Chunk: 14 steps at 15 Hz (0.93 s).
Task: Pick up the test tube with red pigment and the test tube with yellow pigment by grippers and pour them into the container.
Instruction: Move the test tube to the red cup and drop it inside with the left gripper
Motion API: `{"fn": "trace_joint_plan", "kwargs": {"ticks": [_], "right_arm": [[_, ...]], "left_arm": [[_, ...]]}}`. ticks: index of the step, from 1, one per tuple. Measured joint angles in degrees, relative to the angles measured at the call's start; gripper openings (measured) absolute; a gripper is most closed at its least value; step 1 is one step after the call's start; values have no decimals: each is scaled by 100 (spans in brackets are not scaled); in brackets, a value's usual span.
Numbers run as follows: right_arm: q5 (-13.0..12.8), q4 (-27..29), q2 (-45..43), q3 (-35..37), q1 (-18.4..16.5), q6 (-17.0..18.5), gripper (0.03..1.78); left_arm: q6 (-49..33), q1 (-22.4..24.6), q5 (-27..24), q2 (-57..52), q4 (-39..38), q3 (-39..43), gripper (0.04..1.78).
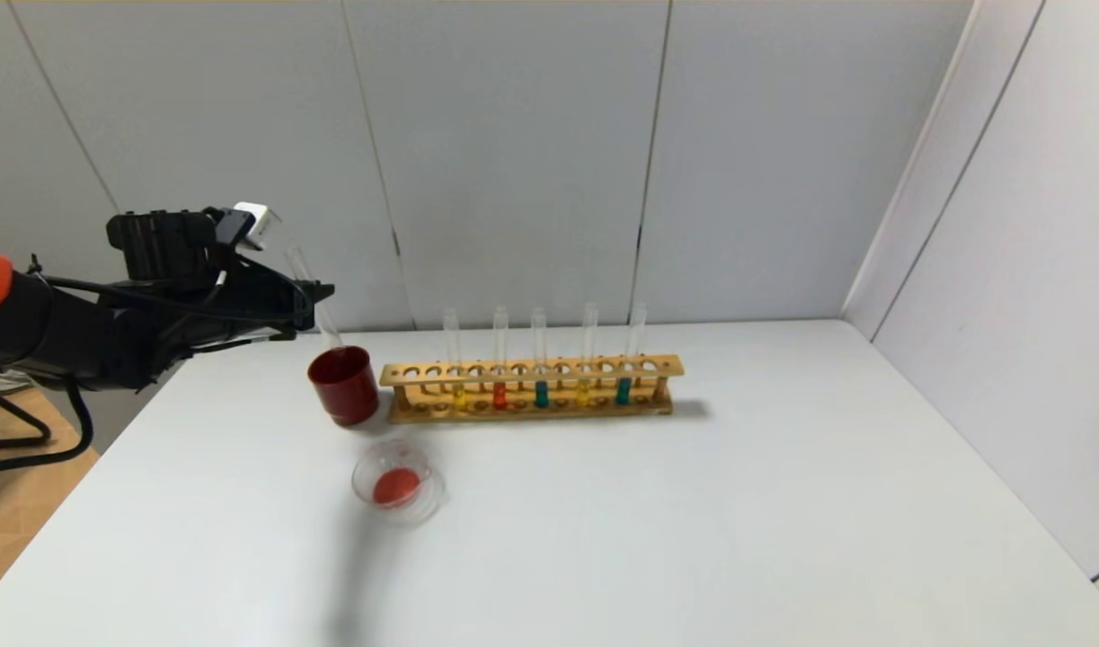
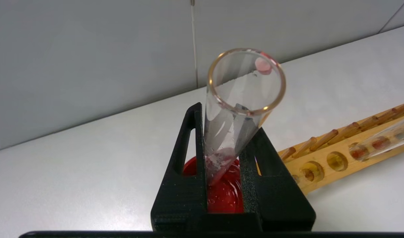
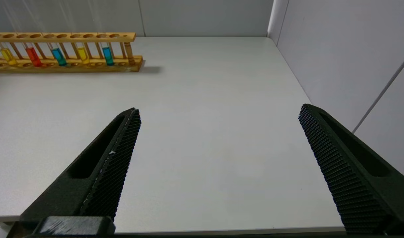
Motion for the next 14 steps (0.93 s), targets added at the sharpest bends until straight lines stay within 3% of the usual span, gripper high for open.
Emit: {"fn": "trace_joint_plan", "kwargs": {"ticks": [10, 12, 14], "right_arm": [[0, 0, 0, 0, 2, 0, 175], [-2, 0, 0, 0, 0, 0, 175], [0, 0, 0, 0, -2, 0, 175]], "left_arm": [[52, 5, -7, 110, -477, 449, 35], [55, 6, -5, 123, -479, 472, 45], [63, 2, -5, 118, -545, 510, 66]]}}
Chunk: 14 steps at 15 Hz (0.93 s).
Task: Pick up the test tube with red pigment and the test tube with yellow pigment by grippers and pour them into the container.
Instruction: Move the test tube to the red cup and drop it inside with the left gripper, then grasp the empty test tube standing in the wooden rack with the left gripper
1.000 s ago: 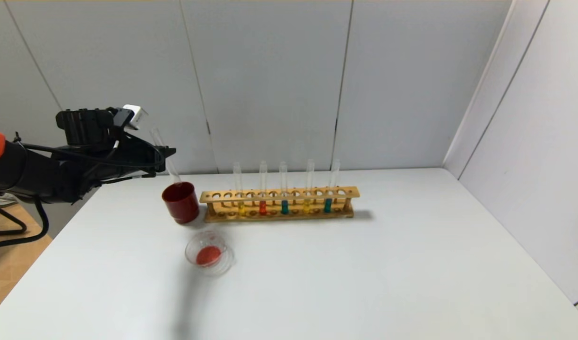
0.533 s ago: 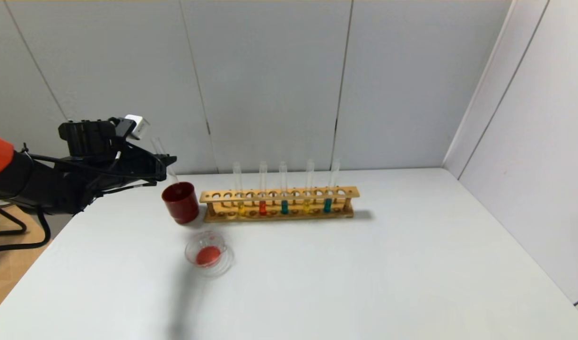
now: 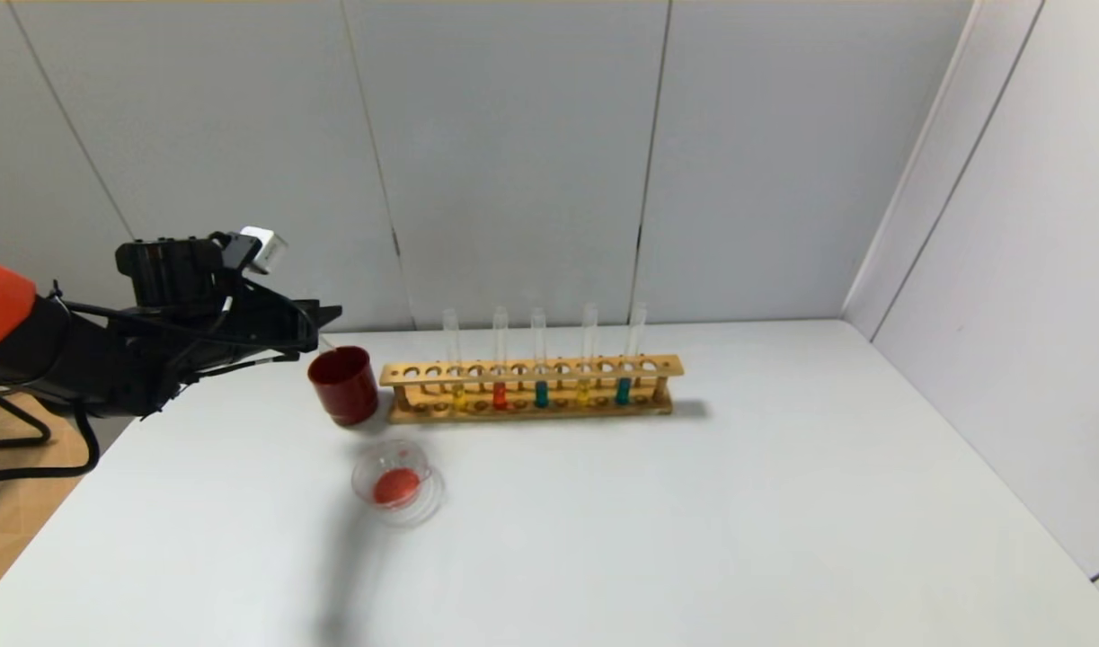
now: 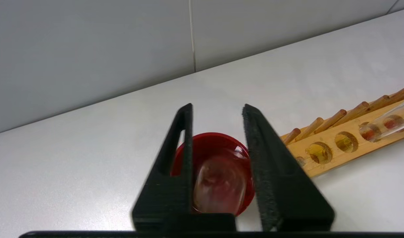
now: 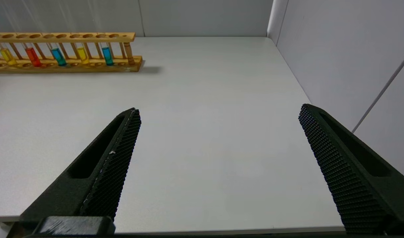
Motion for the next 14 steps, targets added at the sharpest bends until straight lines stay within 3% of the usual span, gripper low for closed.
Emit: {"fn": "trace_joint_plan", "kwargs": {"ticks": [4, 7, 11, 14], "right_arm": [[0, 0, 0, 0, 0, 0, 175], [0, 0, 0, 0, 5, 0, 175], [-2, 0, 0, 0, 0, 2, 175], [2, 0, 0, 0, 2, 0, 175]], "left_arm": [[4, -5, 88, -5, -183, 67, 134], [41, -5, 154, -37, -251, 46, 165], [226, -5, 146, -247, -221, -57, 175], [686, -2, 144, -649, 358, -41, 175]]}}
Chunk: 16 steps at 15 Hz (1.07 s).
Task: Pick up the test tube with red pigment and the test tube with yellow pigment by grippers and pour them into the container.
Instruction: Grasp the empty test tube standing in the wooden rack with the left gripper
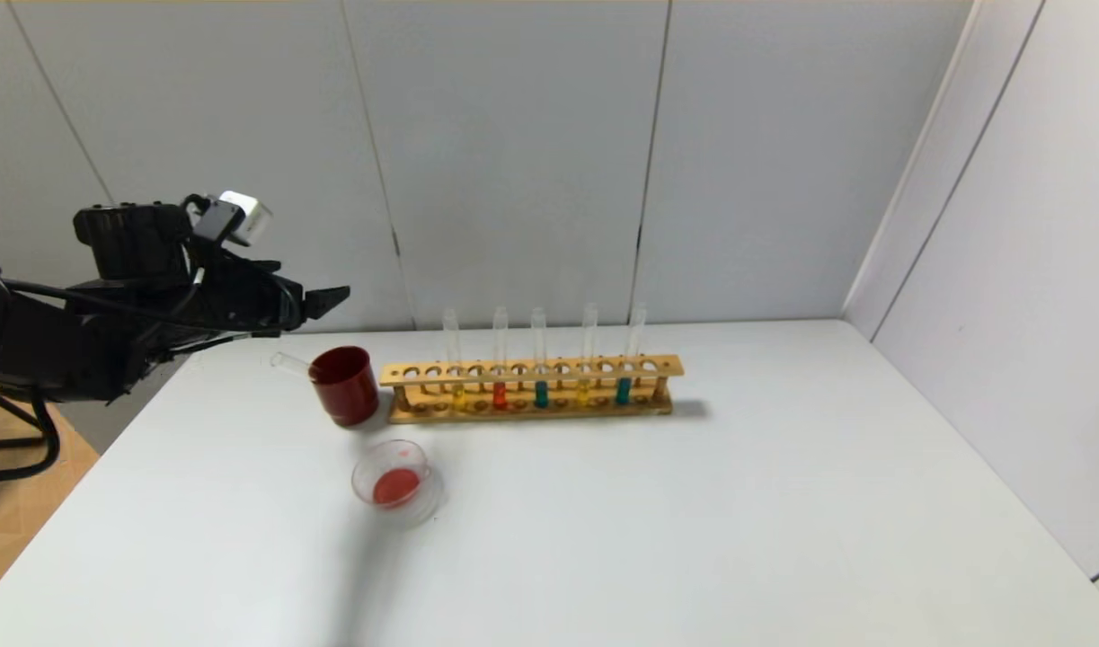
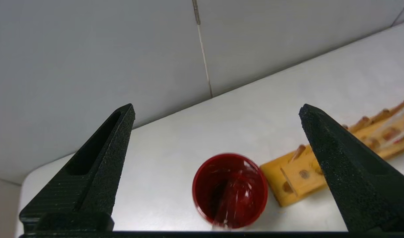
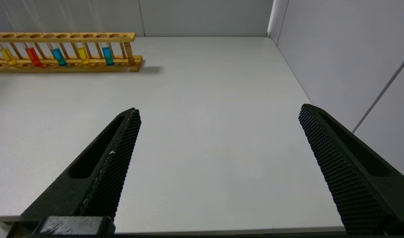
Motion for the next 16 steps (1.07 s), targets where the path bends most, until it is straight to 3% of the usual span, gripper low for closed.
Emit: {"fn": "trace_joint_plan", "kwargs": {"ticks": [5, 10, 12, 16], "right_arm": [[0, 0, 0, 0, -2, 0, 175], [-5, 0, 0, 0, 0, 0, 175], [-2, 0, 0, 0, 0, 0, 175], [0, 0, 0, 0, 0, 0, 175]], "left_arm": [[649, -11, 357, -1137, 2811, -124, 175], [-333, -2, 864, -1670, 5553, -599, 175], [-418, -2, 923, -1785, 5983, -623, 175], [-916, -27, 936, -2133, 5676, -472, 175]]}}
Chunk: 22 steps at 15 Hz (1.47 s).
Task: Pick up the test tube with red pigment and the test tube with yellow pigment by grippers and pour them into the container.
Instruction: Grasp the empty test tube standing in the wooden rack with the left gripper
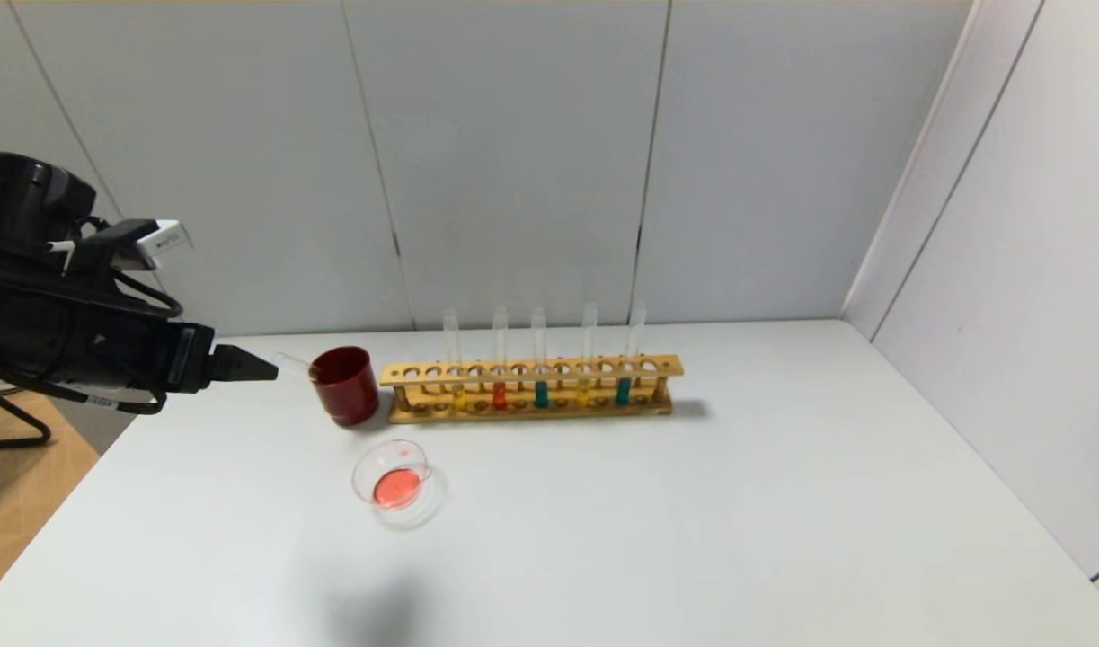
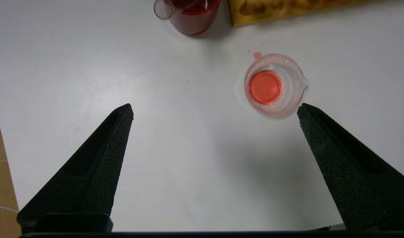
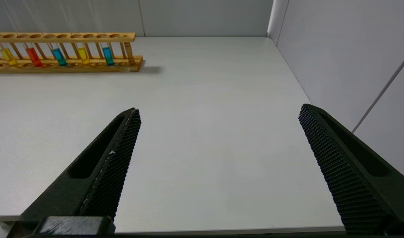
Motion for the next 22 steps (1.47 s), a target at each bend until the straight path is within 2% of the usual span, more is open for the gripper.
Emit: {"fn": "trace_joint_plan", "kwargs": {"ticks": [5, 12, 17, 22], "right_arm": [[-2, 0, 0, 0, 0, 0, 175], [-2, 0, 0, 0, 0, 0, 175], [-2, 0, 0, 0, 0, 0, 175], [-2, 0, 0, 0, 0, 0, 175]], "left_arm": [[-284, -4, 74, -749, -989, 723, 175], [-399, -1, 182, -2009, -1196, 1423, 175], [-317, -183, 127, -2036, -1520, 1490, 175], [-182, -383, 150, -1518, -1532, 1330, 175]]}}
